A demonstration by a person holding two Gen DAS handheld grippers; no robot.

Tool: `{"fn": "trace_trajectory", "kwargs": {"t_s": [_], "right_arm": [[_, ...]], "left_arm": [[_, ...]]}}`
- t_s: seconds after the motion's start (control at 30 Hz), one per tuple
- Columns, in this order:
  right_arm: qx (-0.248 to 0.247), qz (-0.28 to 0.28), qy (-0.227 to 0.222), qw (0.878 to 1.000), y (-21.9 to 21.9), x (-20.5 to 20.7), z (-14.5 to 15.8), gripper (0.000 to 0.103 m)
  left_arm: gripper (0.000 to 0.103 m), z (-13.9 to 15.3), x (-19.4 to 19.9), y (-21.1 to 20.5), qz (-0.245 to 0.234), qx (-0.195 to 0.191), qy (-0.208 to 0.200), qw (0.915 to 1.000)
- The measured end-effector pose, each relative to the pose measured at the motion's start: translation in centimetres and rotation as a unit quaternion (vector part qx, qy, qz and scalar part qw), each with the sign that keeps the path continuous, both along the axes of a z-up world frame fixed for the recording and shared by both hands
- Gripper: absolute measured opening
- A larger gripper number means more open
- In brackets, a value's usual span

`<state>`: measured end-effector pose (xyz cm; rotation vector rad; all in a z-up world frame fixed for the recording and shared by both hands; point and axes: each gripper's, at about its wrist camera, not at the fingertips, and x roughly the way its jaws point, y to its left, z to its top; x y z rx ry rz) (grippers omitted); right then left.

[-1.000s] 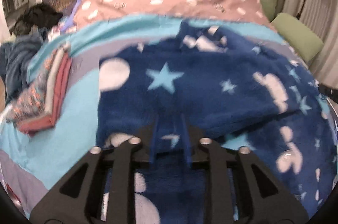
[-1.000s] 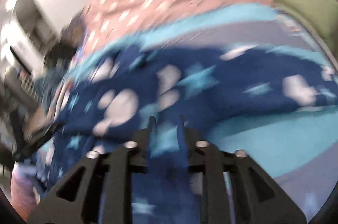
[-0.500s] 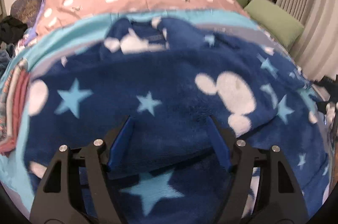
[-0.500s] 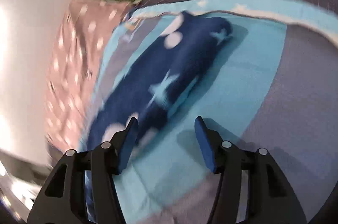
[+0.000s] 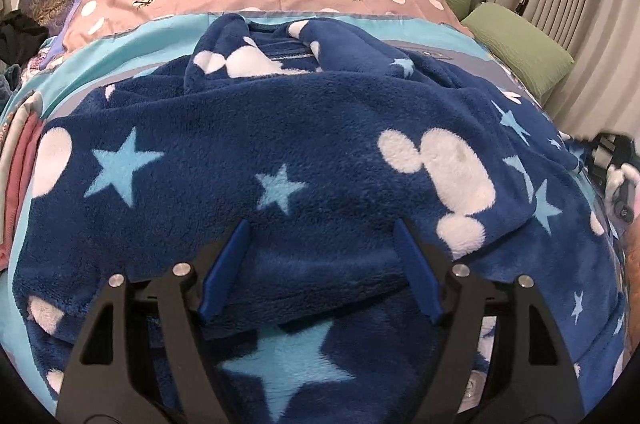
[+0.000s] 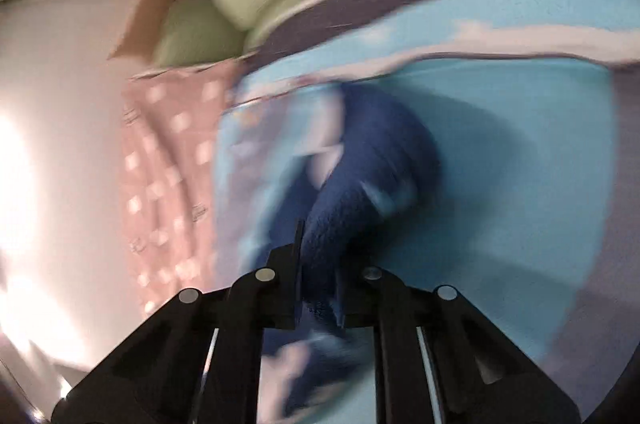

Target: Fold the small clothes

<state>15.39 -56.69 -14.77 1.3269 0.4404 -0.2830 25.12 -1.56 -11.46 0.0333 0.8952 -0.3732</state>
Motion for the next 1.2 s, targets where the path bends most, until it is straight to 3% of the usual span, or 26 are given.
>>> {"fn": "trace_trajectory", "kwargs": {"t_s": [0.1, 0.23, 0.3, 0.33, 0.4, 0.47, 0.57, 0.6, 0.63, 0.73, 0.83, 0.87, 0.93, 0.97, 1.03, 1.1, 1.2], "right_arm": [[-0.055, 0.101, -0.055, 0.992, 5.5, 3.5, 5.5, 0.013], [-0.141, 0.224, -0.101, 0.959, 14.9, 6.6, 11.2, 0.013], [-0.192, 0.293, -0.112, 0.930, 21.1, 7.3, 12.9, 0.013], [-0.221, 0.334, -0.113, 0.909, 24.8, 7.6, 13.2, 0.013], [-0.262, 0.389, -0.108, 0.877, 29.8, 7.7, 12.9, 0.014], [-0.328, 0.450, -0.072, 0.827, 35.5, 7.8, 11.0, 0.014], [-0.409, 0.486, -0.007, 0.772, 40.2, 7.4, 7.8, 0.018], [-0.426, 0.492, 0.008, 0.759, 41.1, 7.0, 7.0, 0.019], [-0.436, 0.494, 0.013, 0.753, 41.2, 7.1, 6.7, 0.023], [-0.455, 0.480, -0.005, 0.750, 40.8, 5.5, 7.3, 0.038], [-0.478, 0.483, -0.022, 0.734, 41.4, 4.2, 7.6, 0.042], [-0.478, 0.493, -0.026, 0.727, 41.7, 4.1, 7.2, 0.042], [-0.475, 0.505, -0.020, 0.720, 42.4, 3.7, 6.3, 0.042], [-0.476, 0.505, -0.016, 0.719, 42.6, 3.4, 6.3, 0.042], [-0.476, 0.504, -0.012, 0.720, 42.7, 3.3, 6.2, 0.042], [-0.477, 0.501, -0.013, 0.722, 42.7, 3.2, 6.5, 0.042], [-0.484, 0.498, -0.008, 0.720, 42.8, 2.8, 6.4, 0.042]], "left_arm": [[0.076, 0.0, 0.0, 0.0, 0.001, -0.002, -0.001, 1.0000], [0.076, 0.0, 0.0, 0.2, 0.001, -0.008, 0.000, 1.0000], [0.076, 0.1, 0.0, 0.4, 0.001, -0.017, 0.001, 0.9999], [0.076, 0.0, 0.1, 0.6, 0.000, -0.020, 0.002, 0.9998], [0.076, 0.0, 0.1, 0.8, 0.000, -0.027, 0.003, 0.9996], [0.076, 0.0, 0.1, 0.9, 0.000, -0.034, 0.004, 0.9994], [0.076, 0.0, 0.1, 1.3, 0.000, -0.048, 0.006, 0.9988], [0.076, 0.0, 0.1, 1.5, -0.001, -0.055, 0.006, 0.9985], [0.076, 0.1, 0.1, 1.7, -0.001, -0.063, 0.007, 0.9980], [0.076, 0.3, 0.3, 2.9, 0.000, -0.109, 0.014, 0.9940], [0.076, 1.0, 0.3, 4.4, 0.003, -0.174, 0.028, 0.9844], [0.076, 1.2, 0.4, 4.9, -0.001, -0.204, 0.036, 0.9783], [0.077, 1.4, 0.8, 5.4, -0.017, -0.280, 0.067, 0.9576], [0.078, 1.2, 1.0, 5.1, -0.022, -0.294, 0.084, 0.9517], [0.078, 0.9, 1.4, 4.0, -0.029, -0.289, 0.105, 0.9511], [0.078, 0.7, 1.8, 2.4, -0.035, -0.259, 0.108, 0.9592], [0.078, 0.8, 2.7, 1.0, -0.038, -0.255, 0.119, 0.9588]]}}
